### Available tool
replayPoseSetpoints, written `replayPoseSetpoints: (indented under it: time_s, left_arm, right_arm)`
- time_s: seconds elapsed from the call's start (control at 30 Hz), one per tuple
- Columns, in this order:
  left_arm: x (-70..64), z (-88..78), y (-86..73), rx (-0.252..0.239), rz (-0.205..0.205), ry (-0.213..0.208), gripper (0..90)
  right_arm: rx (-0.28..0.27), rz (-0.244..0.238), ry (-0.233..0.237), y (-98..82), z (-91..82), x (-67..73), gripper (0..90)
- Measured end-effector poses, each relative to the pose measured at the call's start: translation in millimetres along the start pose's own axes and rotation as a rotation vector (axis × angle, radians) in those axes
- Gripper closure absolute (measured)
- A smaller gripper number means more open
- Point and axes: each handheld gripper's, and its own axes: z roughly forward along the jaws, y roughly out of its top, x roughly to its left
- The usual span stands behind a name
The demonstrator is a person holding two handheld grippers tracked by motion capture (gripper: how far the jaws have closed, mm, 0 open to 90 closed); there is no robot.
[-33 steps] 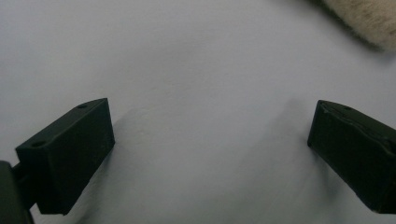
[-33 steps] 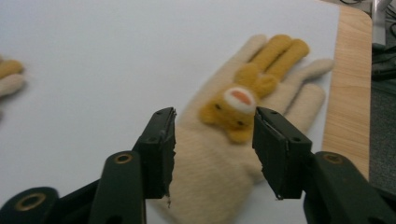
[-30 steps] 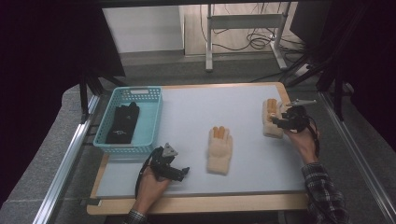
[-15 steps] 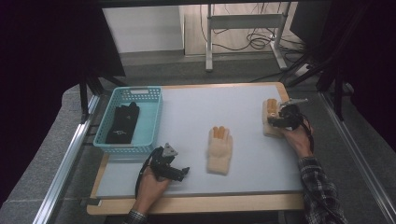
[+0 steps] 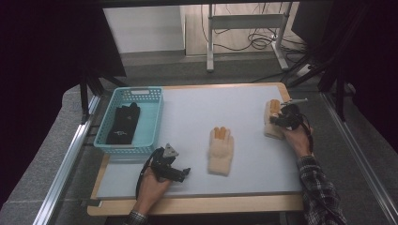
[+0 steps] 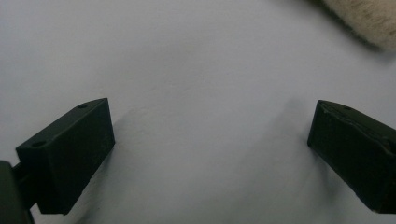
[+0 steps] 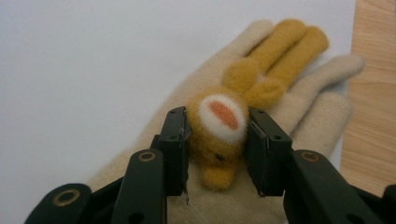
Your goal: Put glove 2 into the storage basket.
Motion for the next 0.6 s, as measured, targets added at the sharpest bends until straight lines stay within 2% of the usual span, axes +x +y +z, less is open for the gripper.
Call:
replayPoseSetpoints:
  time_s: [0.3,0.4,0.6]
  left_arm:
    - [0.0,0.0,0.0,0.0,0.0,0.001,0.8]
    - [0.0,0.0,0.0,0.0,0.0,0.001,0.8]
    - [0.0,0.0,0.0,0.0,-0.001,0.001,0.9]
  right_arm:
    - [-0.042,0.032,0.017,-2.4,-20.3,6.2,61.3]
    - [-0.06,0.038,0.031,-2.9,-32.1,15.9,61.2]
    - [-0.087,0.008,0.053,-1.4,-51.3,38.9,61.2]
